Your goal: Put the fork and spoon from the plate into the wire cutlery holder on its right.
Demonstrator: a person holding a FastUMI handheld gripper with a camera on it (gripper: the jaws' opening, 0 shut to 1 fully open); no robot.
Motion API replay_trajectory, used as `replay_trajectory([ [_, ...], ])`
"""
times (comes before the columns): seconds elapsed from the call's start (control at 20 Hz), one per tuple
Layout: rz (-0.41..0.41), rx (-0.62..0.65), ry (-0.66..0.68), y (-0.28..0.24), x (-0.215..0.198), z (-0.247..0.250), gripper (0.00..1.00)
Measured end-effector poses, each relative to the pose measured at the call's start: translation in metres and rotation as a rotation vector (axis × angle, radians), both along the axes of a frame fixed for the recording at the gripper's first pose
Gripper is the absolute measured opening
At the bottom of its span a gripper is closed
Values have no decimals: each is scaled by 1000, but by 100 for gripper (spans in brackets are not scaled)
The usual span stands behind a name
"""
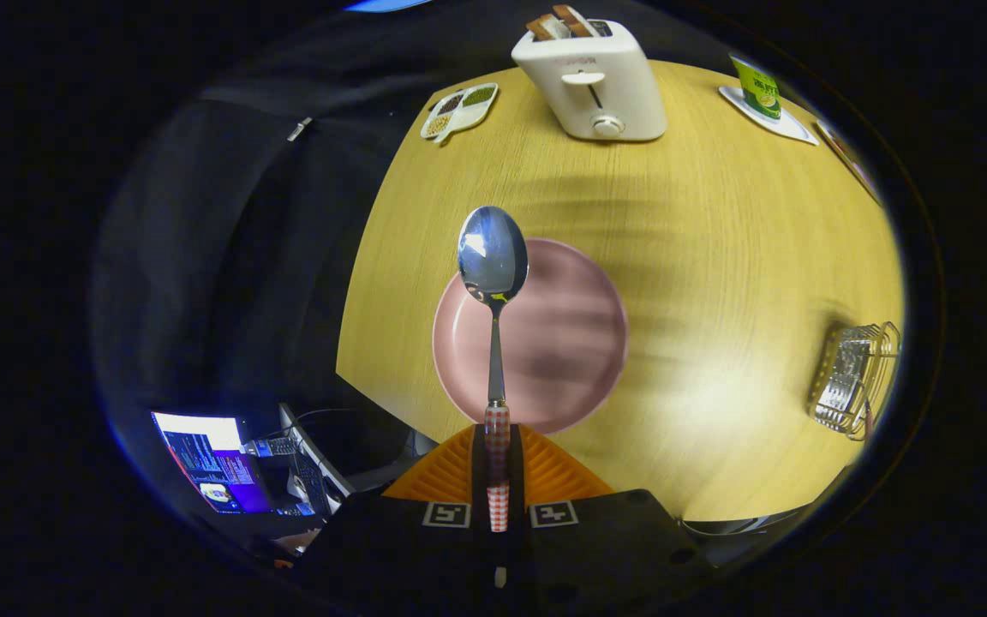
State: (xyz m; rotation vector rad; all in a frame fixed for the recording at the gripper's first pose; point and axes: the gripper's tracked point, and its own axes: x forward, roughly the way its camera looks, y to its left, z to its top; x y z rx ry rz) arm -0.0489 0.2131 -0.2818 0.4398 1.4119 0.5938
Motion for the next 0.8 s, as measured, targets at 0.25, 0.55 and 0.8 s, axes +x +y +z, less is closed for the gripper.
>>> replay_trajectory([
  [0.25, -38, -14, -50, -77, -7, 39, 10],
  [0.55, -34, -137, -8, -192, -23, 42, 10],
  [0.8, 58, -239, 112, -270, -39, 33, 10],
])
